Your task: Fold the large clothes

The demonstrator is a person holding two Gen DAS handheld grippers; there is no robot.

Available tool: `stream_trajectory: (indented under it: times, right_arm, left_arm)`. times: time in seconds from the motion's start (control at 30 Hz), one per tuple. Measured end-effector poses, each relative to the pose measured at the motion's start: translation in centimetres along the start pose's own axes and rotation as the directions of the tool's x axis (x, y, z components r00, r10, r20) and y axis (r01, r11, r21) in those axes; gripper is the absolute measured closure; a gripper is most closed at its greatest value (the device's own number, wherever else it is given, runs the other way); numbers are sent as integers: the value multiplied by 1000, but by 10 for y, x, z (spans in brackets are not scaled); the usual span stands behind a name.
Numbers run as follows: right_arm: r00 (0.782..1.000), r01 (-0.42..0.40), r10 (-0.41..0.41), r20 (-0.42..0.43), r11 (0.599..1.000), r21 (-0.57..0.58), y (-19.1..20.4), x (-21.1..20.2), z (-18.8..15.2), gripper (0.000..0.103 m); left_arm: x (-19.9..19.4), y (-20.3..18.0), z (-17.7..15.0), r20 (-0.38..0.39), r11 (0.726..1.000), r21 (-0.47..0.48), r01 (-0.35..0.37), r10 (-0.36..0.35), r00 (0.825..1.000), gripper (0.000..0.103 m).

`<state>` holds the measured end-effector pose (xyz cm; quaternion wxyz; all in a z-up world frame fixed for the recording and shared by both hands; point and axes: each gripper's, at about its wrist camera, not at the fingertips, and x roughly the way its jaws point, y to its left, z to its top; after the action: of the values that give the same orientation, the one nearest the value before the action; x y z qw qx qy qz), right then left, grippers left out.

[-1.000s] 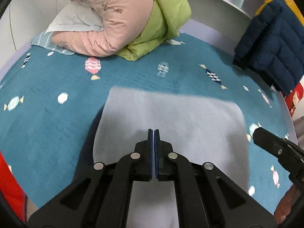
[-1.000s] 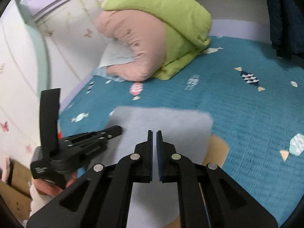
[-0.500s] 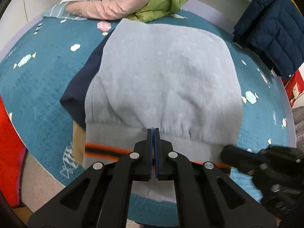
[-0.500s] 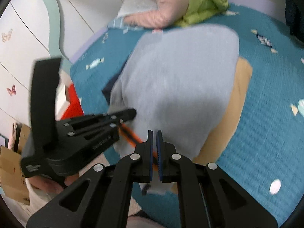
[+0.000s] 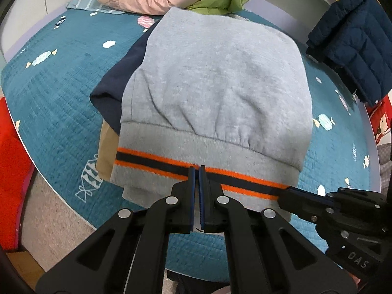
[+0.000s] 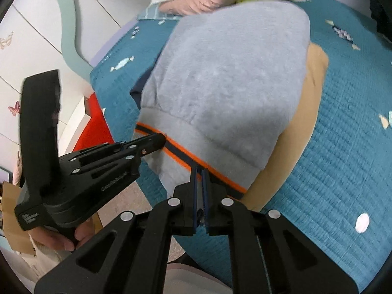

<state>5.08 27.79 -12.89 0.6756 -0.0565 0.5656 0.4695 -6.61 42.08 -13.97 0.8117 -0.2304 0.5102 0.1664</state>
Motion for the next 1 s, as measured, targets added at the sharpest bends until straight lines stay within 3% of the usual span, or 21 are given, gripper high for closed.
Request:
stream_trajectory:
  times: [0.5, 0.6, 0.63, 0.67, 0.73, 0.8, 0.83, 1.0]
  right_arm:
    - [1000, -25, 25, 18, 1000, 0, -4, -5, -5, 99]
    - [998, -23, 24, 50, 1000, -12, -3, -13, -8, 78]
    - [998, -6, 7, 64, 1000, -13, -3, -17, -10, 55]
    - [996, 16, -16, 90, 1000, -9, -5, -23, -12, 38]
    - [992, 14, -14, 124, 1000, 2, -8, -33, -17, 34]
    - [989, 25, -28, 143, 999, 20, -13, -39, -22, 24]
    - [987, 41, -45, 154, 999, 32, -16, -42, -25, 22]
    - [971, 82, -95, 218, 994, 70, -32, -67, -40, 16]
  left_arm:
    - [8, -12, -1, 12, 997, 26, -72, 72, 997, 100]
    - [5, -16, -1, 20, 995, 17, -101, 101, 995, 98]
    - [4, -16, -1, 21, 994, 11, -108, 108, 994, 92]
    - [2, -16, -1, 25, 992, 2, -123, 123, 992, 86]
    - [-4, -17, -2, 41, 990, -9, -144, 144, 989, 75]
    - [-11, -18, -3, 60, 986, -22, -164, 165, 984, 49]
    - [-17, -19, -4, 80, 988, -38, -151, 154, 985, 29]
    - [-38, -45, -14, 137, 989, -18, -146, 147, 980, 19]
